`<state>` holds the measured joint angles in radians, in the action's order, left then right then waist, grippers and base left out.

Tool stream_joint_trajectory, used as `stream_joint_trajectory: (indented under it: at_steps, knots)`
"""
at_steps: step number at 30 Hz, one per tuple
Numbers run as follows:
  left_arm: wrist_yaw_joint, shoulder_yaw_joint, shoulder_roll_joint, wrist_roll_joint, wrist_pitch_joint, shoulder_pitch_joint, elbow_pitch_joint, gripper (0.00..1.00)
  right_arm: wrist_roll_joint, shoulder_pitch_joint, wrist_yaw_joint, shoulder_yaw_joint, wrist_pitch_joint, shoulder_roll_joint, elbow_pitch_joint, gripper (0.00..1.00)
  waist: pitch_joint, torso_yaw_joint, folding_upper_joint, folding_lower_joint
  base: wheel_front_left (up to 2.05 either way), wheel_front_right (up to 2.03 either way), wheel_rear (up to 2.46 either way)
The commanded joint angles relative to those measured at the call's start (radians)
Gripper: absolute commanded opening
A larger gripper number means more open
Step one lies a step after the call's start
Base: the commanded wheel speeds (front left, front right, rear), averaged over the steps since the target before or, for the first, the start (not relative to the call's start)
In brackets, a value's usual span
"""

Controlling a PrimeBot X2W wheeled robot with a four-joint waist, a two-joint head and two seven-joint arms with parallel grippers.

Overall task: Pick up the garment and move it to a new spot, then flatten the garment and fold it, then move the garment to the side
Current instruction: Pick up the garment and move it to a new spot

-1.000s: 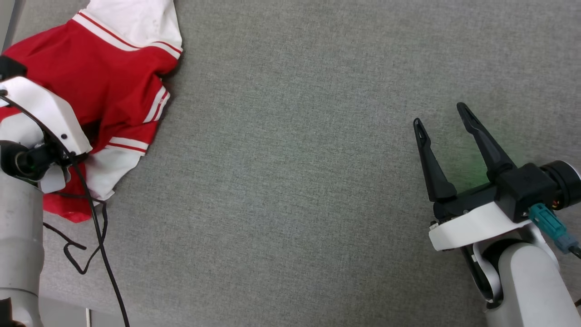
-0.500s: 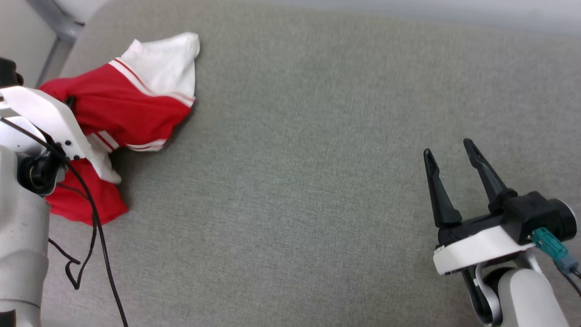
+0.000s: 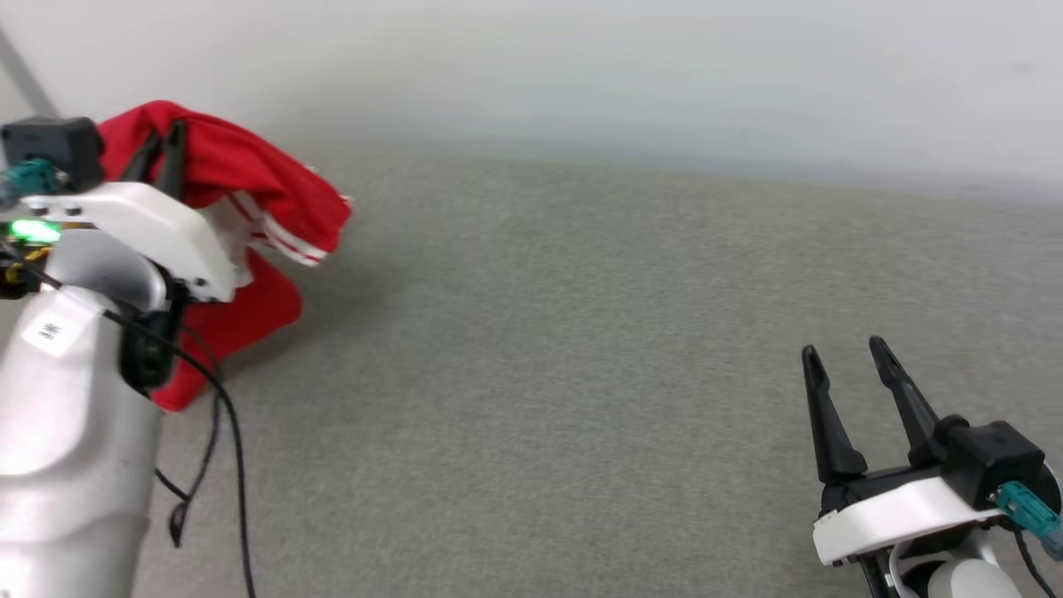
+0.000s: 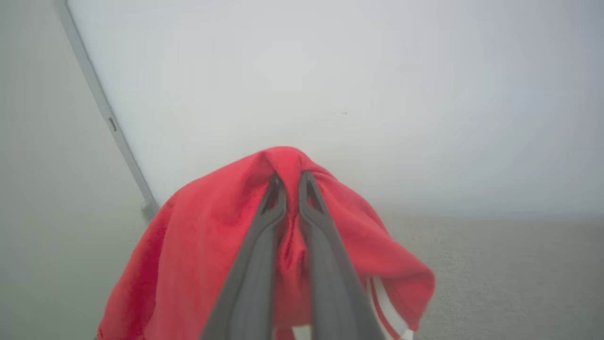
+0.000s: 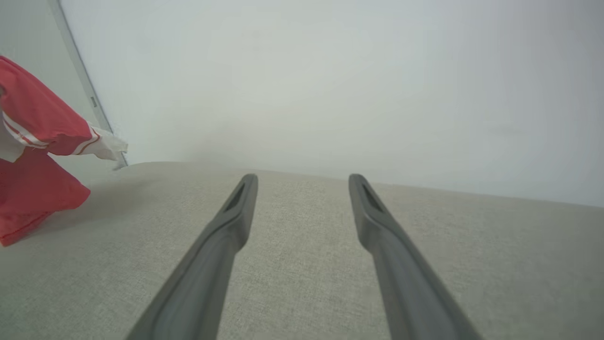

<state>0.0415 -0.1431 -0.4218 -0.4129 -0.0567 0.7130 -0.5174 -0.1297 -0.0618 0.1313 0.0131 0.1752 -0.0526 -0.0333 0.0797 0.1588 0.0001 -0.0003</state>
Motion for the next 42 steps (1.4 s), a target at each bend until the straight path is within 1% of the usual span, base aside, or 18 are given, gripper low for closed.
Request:
stream_joint_trajectory:
  at_steps: [1,4,11,15,18,21,25,30,33,34,35,36,39,42]
  knots:
    - [-0.006,-0.009,0.02,0.0,0.003,-0.035,0.047,0.0,-0.004,0.021,-0.001,-0.003,-0.002,0.003,0.0,1.0,-0.045,-0.059,-0.0001,0.0003,0.0,0.0,0.0]
    - [-0.012,-0.033,0.049,-0.008,-0.015,-0.083,0.139,0.0,-0.008,0.037,-0.001,-0.011,-0.007,0.004,0.003,1.0,-0.06,-0.107,-0.0001,0.0003,0.0,0.0,0.0]
    - [-0.001,-0.136,0.155,-0.034,-0.067,-0.213,0.325,0.0,-0.009,0.056,-0.001,-0.021,-0.02,0.004,0.015,1.0,-0.07,-0.234,-0.0001,0.0003,0.0,0.0,0.0]
    - [0.016,-0.221,0.226,-0.05,-0.094,-0.279,0.375,0.0,-0.011,0.064,-0.001,-0.03,-0.023,0.004,0.019,1.0,-0.056,-0.294,-0.0001,0.0003,0.0,0.0,0.0]
    - [0.031,-0.299,0.284,-0.06,-0.108,-0.33,0.387,0.0,-0.018,0.064,-0.001,-0.031,-0.021,0.003,0.019,1.0,-0.037,-0.328,-0.0001,0.0003,0.0,0.0,0.0]
    - [0.046,-0.383,0.319,-0.068,-0.124,-0.383,0.374,0.0,-0.025,0.058,-0.001,-0.025,-0.015,0.004,0.018,1.0,-0.016,-0.352,-0.0001,0.0003,0.0,0.0,0.0]
    - [0.058,-0.486,0.342,-0.063,-0.141,-0.441,0.343,0.0,-0.03,0.046,-0.001,-0.023,-0.007,0.003,0.011,1.0,0.007,-0.366,-0.0001,0.0003,0.0,0.0,0.0]
    - [0.069,-0.583,0.354,-0.079,-0.164,-0.506,0.306,0.0,-0.031,0.037,-0.001,-0.026,0.001,0.003,0.008,1.0,0.035,-0.36,-0.0001,0.0003,0.0,0.0,0.0]
    - [0.071,-0.617,0.355,-0.075,-0.161,-0.521,0.282,0.0,-0.029,0.03,-0.001,-0.024,0.002,0.003,0.003,1.0,0.034,-0.345,-0.0001,0.0003,0.0,0.0,0.0]
    - [0.072,-0.625,0.356,-0.074,-0.158,-0.52,0.277,0.11,-0.027,0.03,-0.001,-0.025,0.001,0.003,0.001,1.0,0.029,-0.339,-0.0001,0.0003,0.0,0.0,0.0]
    - [0.074,-0.632,0.358,-0.071,-0.147,-0.517,0.278,0.5,-0.023,0.031,-0.001,-0.027,0.0,0.003,0.001,1.0,0.024,-0.332,-0.0001,0.0003,0.0,0.0,0.0]
    - [0.074,-0.637,0.358,-0.067,-0.136,-0.509,0.279,1.0,-0.021,0.031,-0.001,-0.03,-0.003,0.003,0.0,1.0,0.017,-0.324,-0.0001,0.0003,0.0,0.0,0.0]
    - [0.074,-0.634,0.359,-0.054,-0.074,-0.488,0.294,1.0,-0.01,0.04,-0.001,-0.03,-0.011,0.003,0.0,1.0,-0.012,-0.303,-0.0001,0.0003,0.0,0.0,0.0]
    - [0.062,-0.613,0.361,-0.061,-0.007,-0.491,0.304,1.0,-0.002,0.06,-0.001,-0.029,-0.026,0.003,0.003,1.0,-0.053,-0.283,-0.0001,0.0003,0.0,0.0,0.0]
